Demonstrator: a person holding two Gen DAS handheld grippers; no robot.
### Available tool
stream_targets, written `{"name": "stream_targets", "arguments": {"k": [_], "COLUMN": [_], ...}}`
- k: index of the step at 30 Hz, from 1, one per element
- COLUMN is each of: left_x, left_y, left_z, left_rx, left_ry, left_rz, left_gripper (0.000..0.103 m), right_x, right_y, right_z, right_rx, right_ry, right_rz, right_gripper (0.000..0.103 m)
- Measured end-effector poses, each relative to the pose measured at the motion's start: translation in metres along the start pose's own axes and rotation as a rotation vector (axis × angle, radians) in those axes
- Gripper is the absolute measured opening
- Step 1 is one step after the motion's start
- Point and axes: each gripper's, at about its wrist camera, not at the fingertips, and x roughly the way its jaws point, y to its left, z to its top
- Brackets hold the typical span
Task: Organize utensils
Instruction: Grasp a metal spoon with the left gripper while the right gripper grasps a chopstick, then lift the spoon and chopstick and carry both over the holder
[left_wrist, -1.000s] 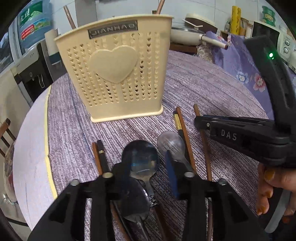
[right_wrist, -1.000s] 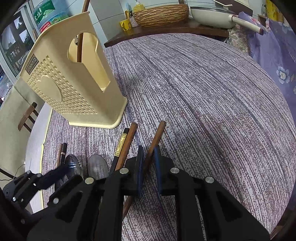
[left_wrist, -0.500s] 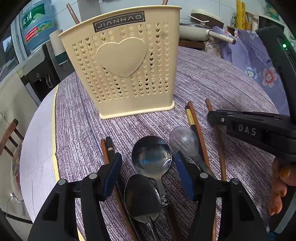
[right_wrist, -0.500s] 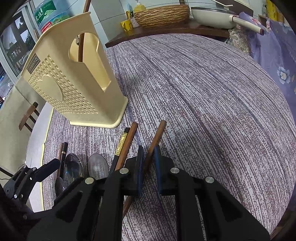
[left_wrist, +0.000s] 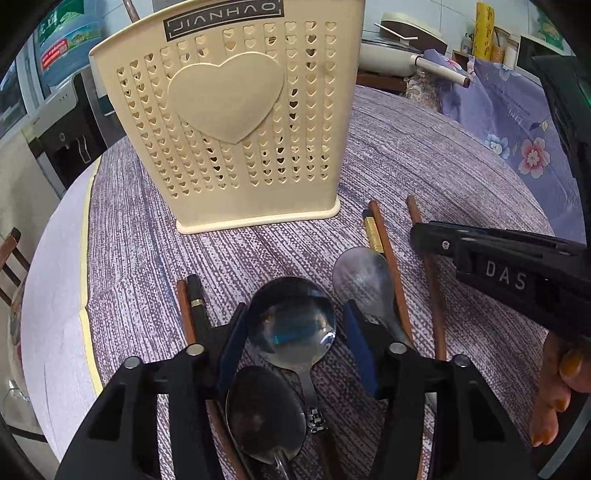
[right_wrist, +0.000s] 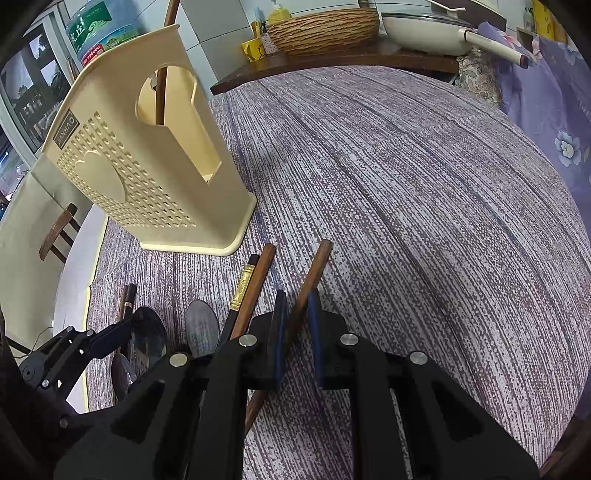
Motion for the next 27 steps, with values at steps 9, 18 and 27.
{"name": "stream_targets", "arguments": {"k": [9, 18, 27], "left_x": [0.001, -0.019, -0.059], "left_y": [0.000, 0.009, 0.020], "left_z": [0.003, 0.007, 0.014], "left_rx": [-0.015, -0.064, -0.119], "left_ry": [0.009, -0.070, -0.200], "left_rz": [-0.005, -0.057, -0.101], "left_gripper": [0.047, 0.047, 0.047], "right_x": [0.008, 0.002, -0.049], "right_y": [0.011, -0.012, -0.022], "right_z": [0.008, 0.013, 0.026], "right_rx": [-0.039, 0.076, 0.130], "right_ry": [-0.012, -0.032, -0.157], "right_rz": [-0.059, 0.107, 0.290], "right_gripper": [0.013, 0.010, 0.008]}}
